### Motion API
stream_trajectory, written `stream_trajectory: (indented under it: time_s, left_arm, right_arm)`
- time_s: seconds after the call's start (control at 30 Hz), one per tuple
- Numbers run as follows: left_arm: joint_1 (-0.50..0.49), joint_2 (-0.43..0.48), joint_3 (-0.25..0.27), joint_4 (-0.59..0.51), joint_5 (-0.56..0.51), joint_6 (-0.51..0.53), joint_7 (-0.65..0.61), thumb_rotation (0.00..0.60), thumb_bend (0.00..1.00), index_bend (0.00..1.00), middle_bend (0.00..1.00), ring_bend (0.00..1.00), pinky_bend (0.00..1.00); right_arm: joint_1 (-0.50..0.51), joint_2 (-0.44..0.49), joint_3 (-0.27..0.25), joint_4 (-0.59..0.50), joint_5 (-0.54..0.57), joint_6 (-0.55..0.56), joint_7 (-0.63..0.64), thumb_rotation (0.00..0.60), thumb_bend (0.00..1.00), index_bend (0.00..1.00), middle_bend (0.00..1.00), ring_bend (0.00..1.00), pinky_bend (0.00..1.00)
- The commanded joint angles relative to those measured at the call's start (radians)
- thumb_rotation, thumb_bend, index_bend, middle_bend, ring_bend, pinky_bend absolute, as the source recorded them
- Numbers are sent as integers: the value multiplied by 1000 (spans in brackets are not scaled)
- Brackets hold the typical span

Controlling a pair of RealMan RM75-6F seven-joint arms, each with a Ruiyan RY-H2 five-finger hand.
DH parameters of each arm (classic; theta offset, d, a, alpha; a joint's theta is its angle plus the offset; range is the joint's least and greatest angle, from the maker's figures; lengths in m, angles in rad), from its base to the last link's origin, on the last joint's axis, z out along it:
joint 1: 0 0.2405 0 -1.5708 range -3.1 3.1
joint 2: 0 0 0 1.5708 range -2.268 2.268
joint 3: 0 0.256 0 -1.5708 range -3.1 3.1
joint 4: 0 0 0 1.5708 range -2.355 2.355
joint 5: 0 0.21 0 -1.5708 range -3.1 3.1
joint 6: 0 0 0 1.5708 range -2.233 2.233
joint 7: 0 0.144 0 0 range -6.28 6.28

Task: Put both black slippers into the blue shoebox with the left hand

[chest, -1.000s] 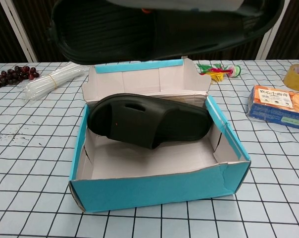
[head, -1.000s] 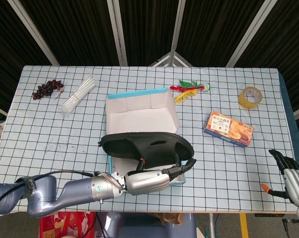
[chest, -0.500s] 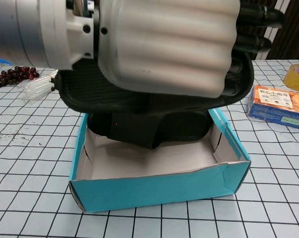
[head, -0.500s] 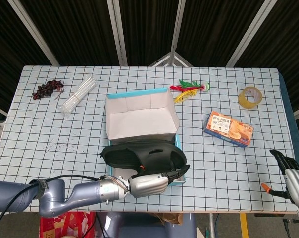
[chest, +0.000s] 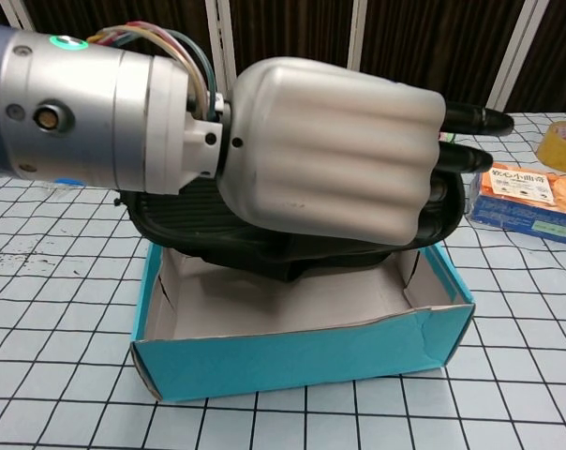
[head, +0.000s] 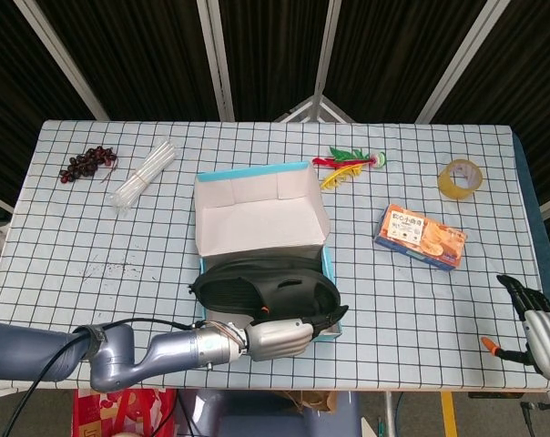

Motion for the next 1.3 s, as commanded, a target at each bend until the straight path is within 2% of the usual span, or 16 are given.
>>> stream_trajectory:
  time_s: [0.03, 0.53, 0.8, 1.03, 1.3]
  left_arm:
    - [1, -8, 7, 16, 14, -4, -7, 600, 522, 742, 619, 104, 39]
    - [-20, -58, 8, 89, 56, -51, -110, 600, 523, 742, 618, 104, 39]
    - [3, -65, 29, 77, 99, -33, -99, 600, 523, 742, 617, 104, 39]
    - [13, -90, 34, 114, 158, -14, -91, 600, 523, 742, 616, 104, 39]
    - [19, -121, 26, 154, 172, -29, -107, 600, 523, 742, 616, 104, 39]
  right_arm:
    - [0, 1, 0, 0, 0, 0, 0, 600, 221, 72, 104, 151, 106]
    - [-2, -1, 0, 1, 2, 0, 0, 600, 221, 72, 104, 151, 108]
    - [-3, 0, -1, 1, 0, 1, 1, 600, 221, 72, 104, 151, 106]
    - [-5, -1, -2, 3, -3, 5, 6, 600, 221, 72, 104, 151, 107]
    - [-6, -1, -1, 3, 1, 5, 4, 600, 221, 72, 104, 151, 107]
